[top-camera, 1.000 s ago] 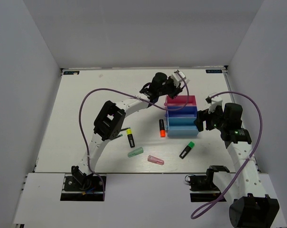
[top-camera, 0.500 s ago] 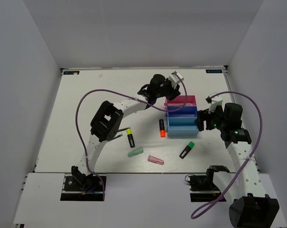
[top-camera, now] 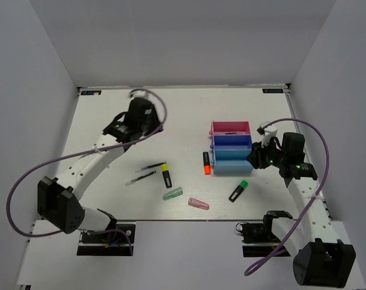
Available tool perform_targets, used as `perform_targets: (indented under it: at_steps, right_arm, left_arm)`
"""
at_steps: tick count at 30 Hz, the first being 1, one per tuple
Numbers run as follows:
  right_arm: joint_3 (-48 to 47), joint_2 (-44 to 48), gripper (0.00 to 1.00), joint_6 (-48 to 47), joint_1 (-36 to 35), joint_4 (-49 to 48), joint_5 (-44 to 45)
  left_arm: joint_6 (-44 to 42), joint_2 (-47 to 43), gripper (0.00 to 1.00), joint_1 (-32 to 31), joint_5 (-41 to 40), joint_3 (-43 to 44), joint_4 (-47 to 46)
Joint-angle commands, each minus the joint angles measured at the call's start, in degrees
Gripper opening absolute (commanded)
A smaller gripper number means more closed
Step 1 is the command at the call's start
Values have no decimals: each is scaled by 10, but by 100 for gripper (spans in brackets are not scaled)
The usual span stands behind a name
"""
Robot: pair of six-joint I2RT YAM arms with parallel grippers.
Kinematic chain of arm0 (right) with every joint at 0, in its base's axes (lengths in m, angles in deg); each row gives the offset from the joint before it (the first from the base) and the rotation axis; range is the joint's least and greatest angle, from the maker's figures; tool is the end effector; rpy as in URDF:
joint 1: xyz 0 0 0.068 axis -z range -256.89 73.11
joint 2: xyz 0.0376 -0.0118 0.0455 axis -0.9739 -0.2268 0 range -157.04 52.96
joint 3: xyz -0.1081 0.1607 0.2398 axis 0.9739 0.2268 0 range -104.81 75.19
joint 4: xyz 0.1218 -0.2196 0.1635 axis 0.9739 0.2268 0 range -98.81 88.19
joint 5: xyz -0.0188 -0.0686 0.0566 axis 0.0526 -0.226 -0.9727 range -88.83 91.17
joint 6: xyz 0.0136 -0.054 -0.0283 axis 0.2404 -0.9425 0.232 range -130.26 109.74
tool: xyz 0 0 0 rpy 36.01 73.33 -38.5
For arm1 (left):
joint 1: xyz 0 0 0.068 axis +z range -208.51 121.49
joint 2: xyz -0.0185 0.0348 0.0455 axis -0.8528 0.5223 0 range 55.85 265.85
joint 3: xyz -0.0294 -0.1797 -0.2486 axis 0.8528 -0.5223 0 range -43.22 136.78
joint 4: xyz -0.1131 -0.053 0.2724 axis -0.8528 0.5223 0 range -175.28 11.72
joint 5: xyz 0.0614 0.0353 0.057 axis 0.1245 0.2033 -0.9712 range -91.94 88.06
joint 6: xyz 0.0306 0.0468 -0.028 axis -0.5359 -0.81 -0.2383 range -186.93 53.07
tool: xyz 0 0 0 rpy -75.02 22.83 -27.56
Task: Sort the stationery into containers
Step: Pick up the pen from the center of the board.
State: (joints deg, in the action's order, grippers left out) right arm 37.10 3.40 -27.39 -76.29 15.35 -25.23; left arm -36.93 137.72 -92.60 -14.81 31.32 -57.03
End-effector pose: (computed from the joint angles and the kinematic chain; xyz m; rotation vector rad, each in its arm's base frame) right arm 0.2118 0.0190 0.2763 -0.5578 2.0628 0.3238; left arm 0.3092 -0.1965 0.3639 -0.0490 2.2000 -0.3893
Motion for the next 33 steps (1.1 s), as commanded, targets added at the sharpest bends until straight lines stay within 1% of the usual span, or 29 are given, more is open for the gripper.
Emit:
perform_targets:
  at_steps: [1, 3, 5, 6, 7, 8, 9, 10, 11, 12, 13, 14, 15, 16, 17, 18, 19, 20, 21, 22, 23, 24, 25, 26, 27, 28, 29, 31, 33]
  right_arm:
    - [-16, -6, 46, -2, -4, 3, -28]
    - [-15, -7, 48, 1, -5, 8, -34]
    - [-11, -9, 56, 0, -5, 3, -49]
    - [-9, -13, 61, -4, -4, 2, -56]
    - [-9, -15, 69, -18, -4, 4, -67]
    - [-9, -24, 72, -50, -4, 11, -132]
    - [-15, -34, 72, -73, -25, 34, -159]
    - [-20, -42, 67, -98, -33, 46, -187]
    - [-32, -58, 44, -148, -51, 54, -225]
    - [-54, -83, 27, -156, -72, 77, -225]
    - [-67, -114, 10, -155, -83, 78, -205]
    - [-85, -134, 0, -145, -94, 90, -191]
    - [-148, -157, 0, -142, -129, 105, -163]
    - [-173, -224, 0, -129, -142, 139, -143]
    - [-215, -248, 8, -114, -170, 150, -137]
    - [-252, -266, 12, -103, -210, 156, -98]
    - [-264, -310, 12, -84, -228, 159, -84]
    - [-285, -323, 15, -61, -275, 153, -67]
    - [-301, -346, 24, -36, -325, 143, 9]
    - [-320, -376, 34, -25, -368, 131, 37]
    - [-334, -410, 44, -10, -390, 129, 62]
    - [-386, -431, 65, 22, -439, 141, 110]
    - [-406, -451, 77, 35, -453, 152, 120]
    - [-427, -505, 90, 45, -463, 167, 117]
    - [-443, -521, 90, 87, -492, 173, 110]
    - [-484, -535, 90, 103, -499, 173, 96]
    - [-494, -570, 90, 127, -506, 155, 95]
    - [-522, -595, 90, 167, -536, 139, 113]
    - [-535, -618, 90, 198, -545, 107, 108]
  left_arm:
    - [264, 1, 53, 97, 2, -127, 190]
    - [298, 2, 54, 139, 64, -168, 176]
    - [294, 12, 56, 146, 97, -179, 149]
    - [267, 15, 57, 146, 112, -171, 137]
    - [217, 15, 56, 145, 124, -161, 118]
    - [145, 16, 53, 144, 143, -157, 104]
    - [117, 14, 51, 143, 183, -145, 99]
    - [91, 8, 47, 144, 199, -144, 95]
    - [-15, -12, 38, 142, 218, -148, 88]
    - [-43, -35, 16, 140, 228, -158, 93]
    - [-64, -67, 9, 132, 212, -164, 108]
    - [-117, -85, 8, 127, 193, -171, 113]
    - [-132, -122, 8, 123, 153, -204, 124]
    - [-156, -163, 16, 126, 151, -216, 125]
    - [-172, -184, 26, 123, 149, -228, 124]
    - [-181, -243, 43, 124, 148, -269, 124]
    - [-185, -262, 88, 125, 152, -283, 117]
    - [-185, -278, 96, 125, 152, -296, 118]
    - [-187, -309, 100, 123, 151, -328, 120]
    - [-186, -336, 100, 122, 148, -338, 130]
    - [-184, -345, 100, 122, 111, -345, 134]
    - [-179, -379, 100, 122, 92, -373, 135]
    - [-175, -410, 100, 122, 77, -386, 131]
    - [-172, -447, 100, 122, 29, -394, 124]
    - [-169, -464, 100, 123, 11, -414, 121]
    - [-164, -517, 100, 122, -5, -418, 119]
    - [-159, -533, 100, 124, -54, -429, 116]
    - [-152, -564, 100, 125, -87, -436, 113]
    - [-152, -616, 100, 124, -145, -447, 118]
